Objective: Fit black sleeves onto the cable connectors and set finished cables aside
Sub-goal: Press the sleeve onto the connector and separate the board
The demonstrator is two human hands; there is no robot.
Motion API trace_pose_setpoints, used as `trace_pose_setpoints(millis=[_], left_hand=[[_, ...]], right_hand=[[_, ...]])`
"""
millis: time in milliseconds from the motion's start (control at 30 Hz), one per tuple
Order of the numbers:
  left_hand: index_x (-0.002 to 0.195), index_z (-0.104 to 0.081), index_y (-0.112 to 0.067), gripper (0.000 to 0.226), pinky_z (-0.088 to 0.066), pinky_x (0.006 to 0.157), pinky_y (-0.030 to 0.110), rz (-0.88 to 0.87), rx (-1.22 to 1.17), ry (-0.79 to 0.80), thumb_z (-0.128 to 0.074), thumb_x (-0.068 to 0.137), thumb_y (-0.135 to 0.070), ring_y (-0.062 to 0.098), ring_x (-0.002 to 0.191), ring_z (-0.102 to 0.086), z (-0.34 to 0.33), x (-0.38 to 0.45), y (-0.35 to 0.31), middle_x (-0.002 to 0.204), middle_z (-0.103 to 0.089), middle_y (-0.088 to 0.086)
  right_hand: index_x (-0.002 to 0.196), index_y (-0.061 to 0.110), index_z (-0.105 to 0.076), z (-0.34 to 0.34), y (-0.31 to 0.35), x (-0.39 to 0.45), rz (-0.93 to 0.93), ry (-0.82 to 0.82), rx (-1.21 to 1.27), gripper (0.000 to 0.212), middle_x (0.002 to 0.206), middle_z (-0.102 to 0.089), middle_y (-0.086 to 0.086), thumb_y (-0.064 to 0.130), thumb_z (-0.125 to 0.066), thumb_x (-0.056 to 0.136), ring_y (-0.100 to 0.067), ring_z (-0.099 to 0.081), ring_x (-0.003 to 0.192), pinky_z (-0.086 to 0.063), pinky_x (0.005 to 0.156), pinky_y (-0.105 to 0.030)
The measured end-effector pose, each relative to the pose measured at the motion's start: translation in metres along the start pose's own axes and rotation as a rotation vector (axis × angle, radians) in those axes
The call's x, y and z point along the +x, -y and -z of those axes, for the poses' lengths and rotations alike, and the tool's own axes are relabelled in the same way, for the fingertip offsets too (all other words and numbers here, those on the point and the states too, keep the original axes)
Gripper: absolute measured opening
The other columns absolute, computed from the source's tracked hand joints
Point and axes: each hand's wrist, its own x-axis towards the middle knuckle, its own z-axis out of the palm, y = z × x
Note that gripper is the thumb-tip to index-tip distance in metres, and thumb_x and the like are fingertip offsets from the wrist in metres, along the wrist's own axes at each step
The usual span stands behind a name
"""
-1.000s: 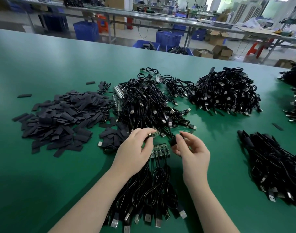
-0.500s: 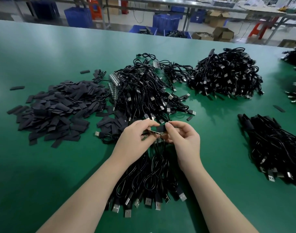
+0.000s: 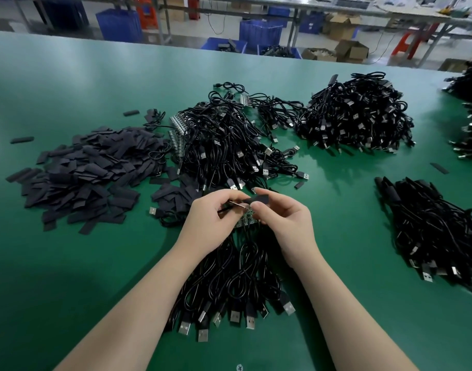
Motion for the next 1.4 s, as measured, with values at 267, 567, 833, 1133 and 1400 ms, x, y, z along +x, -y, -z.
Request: trace_pose_setpoints(millis=[267,567,833,1133,1400], left_hand=[[0.088,-0.067,-0.047,0.029,-0.049,0.071,0.012,-0.004,0.005,0.014,-0.064,0.087,-0.018,0.001,0.085,-0.065,-0.0026,0.0002,0.0021,0.092,-0.068,-0.023],[0.104,-0.059,-0.050,0.042,-0.042,0.057,0.010,0.032,-0.029,-0.018,-0.070,0.084,-0.015,0.002,0.051,-0.047,-0.0014,0.0002,0.0032,0.094,-0.066,-0.017],[0.101,-0.076,-0.030,0.024,-0.044,0.084,0.009,-0.069,0.148,-0.100,-0.079,0.079,-0.020,-0.003,0.097,-0.059,0.0014,0.0010,0.0024,0.097,-0.063,-0.020],[0.111,-0.067,-0.046,0.041,-0.043,0.078,0.006,-0.029,0.162,-0.097,-0.082,0.074,-0.035,0.000,0.083,-0.061,0.0034,-0.0029,-0.0021,0.086,-0.065,-0.023],[0.106,-0.076,-0.028,0.024,-0.047,0.080,0.014,-0.103,0.267,-0.093,-0.077,0.082,-0.030,-0.001,0.088,-0.060,0.0025,-0.0019,-0.0020,0.092,-0.067,-0.019]], right_hand=[[0.070,0.028,-0.078,-0.0017,-0.0039,-0.0001,0.011,-0.078,-0.074,0.019,0.068,-0.072,0.006,0.012,-0.079,0.082,-0.002,-0.063,0.064,-0.049,0.063,-0.015],[0.070,0.026,-0.078,0.0038,-0.0063,0.0029,-0.038,-0.191,0.003,0.015,0.074,-0.074,-0.002,0.019,-0.078,0.084,-0.008,-0.065,0.070,-0.055,0.070,-0.022],[0.072,0.023,-0.075,0.0036,-0.0057,0.0014,-0.013,-0.203,0.013,0.015,0.082,-0.075,-0.012,0.020,-0.076,0.086,-0.033,-0.068,0.081,-0.054,0.090,-0.050],[0.074,0.023,-0.075,0.0039,-0.0052,-0.0001,0.016,-0.190,0.054,0.010,0.082,-0.074,-0.012,0.021,-0.076,0.084,-0.025,-0.070,0.081,-0.059,0.077,-0.041],[0.078,0.025,-0.076,0.0077,0.0017,-0.0016,0.129,-0.167,-0.009,0.014,0.085,-0.076,-0.007,0.014,-0.074,0.087,-0.027,-0.071,0.087,-0.059,0.085,-0.039]])
